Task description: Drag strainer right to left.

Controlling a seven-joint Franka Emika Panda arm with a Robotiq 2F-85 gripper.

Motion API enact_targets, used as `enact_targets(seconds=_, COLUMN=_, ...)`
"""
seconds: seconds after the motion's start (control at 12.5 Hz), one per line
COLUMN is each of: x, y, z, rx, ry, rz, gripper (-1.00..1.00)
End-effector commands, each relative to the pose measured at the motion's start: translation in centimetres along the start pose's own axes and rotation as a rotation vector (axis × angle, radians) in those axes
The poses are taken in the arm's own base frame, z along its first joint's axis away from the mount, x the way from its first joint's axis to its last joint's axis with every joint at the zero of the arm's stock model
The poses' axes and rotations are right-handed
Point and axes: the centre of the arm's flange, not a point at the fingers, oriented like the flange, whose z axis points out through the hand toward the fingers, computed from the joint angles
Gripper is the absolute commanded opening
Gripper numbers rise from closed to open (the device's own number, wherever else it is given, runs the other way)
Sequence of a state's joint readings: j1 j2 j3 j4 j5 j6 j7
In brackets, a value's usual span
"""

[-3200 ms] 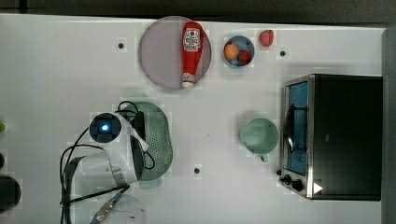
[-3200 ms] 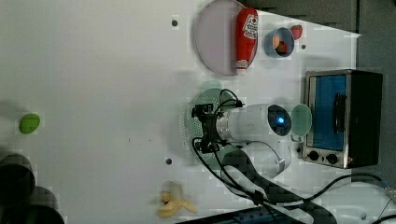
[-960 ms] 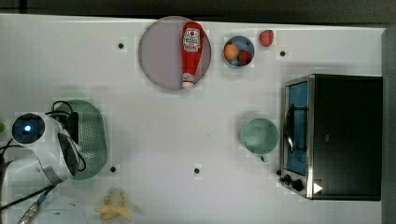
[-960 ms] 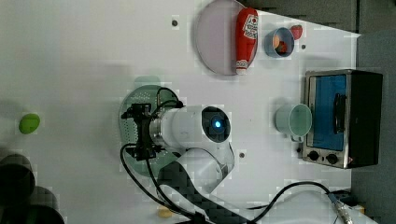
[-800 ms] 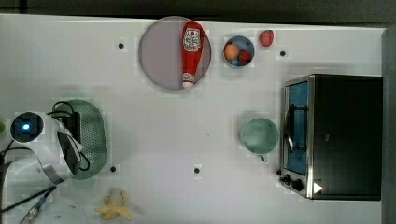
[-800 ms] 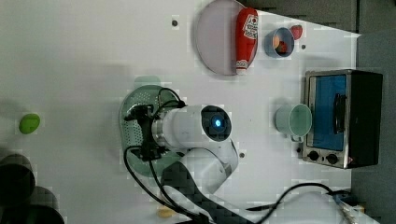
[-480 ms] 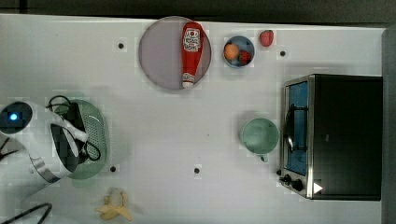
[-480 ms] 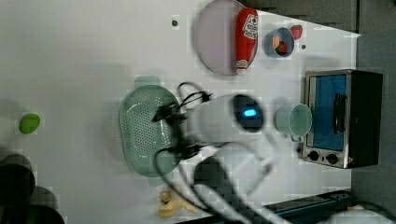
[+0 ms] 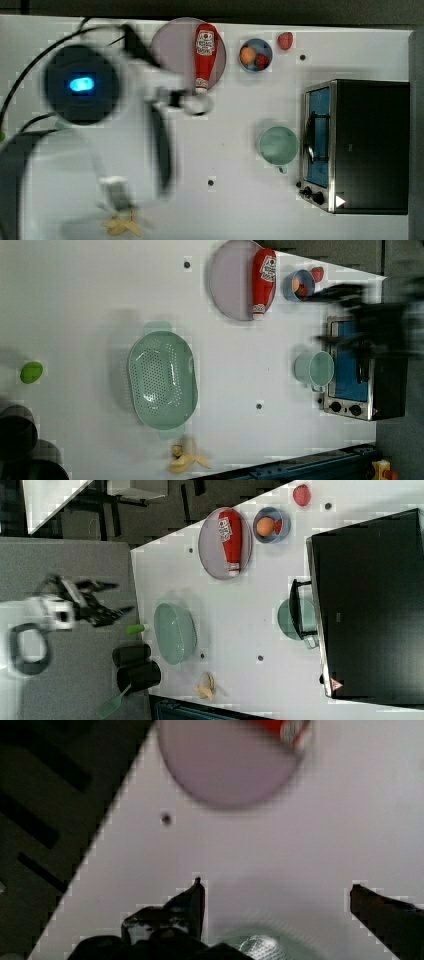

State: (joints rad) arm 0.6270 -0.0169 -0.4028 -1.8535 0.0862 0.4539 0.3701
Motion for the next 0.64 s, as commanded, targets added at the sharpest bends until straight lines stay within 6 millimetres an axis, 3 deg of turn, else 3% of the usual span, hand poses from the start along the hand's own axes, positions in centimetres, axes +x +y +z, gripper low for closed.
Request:
enact_targets(seconds=0.08, x=11.4, y=9.0, z=-3.5, rx=-0.141, ry=0.012, rz=-0.216, gripper=1.00)
enact_targets(seconds=0.24, x=14.4, y=13.2, z=-6.0, rx=-0.158, ry=-0.018, rz=-0.278, gripper=1.00)
enact_targets(seconds=0.32, x=15.4, y=14.3, z=-7.1, rx=-0.138, ry=-0.012, rz=-0.256, gripper=1.00)
enact_targets(seconds=0.48, x=16.1, y=15.5, z=-8.0, rx=-0.159, ry=0.016, rz=-0.240, gripper=1.00)
enact_targets(seconds=0.64, x=15.6, y=15.1, z=-8.1, rx=-0.191, ry=0.053, rz=-0.189, gripper=1.00)
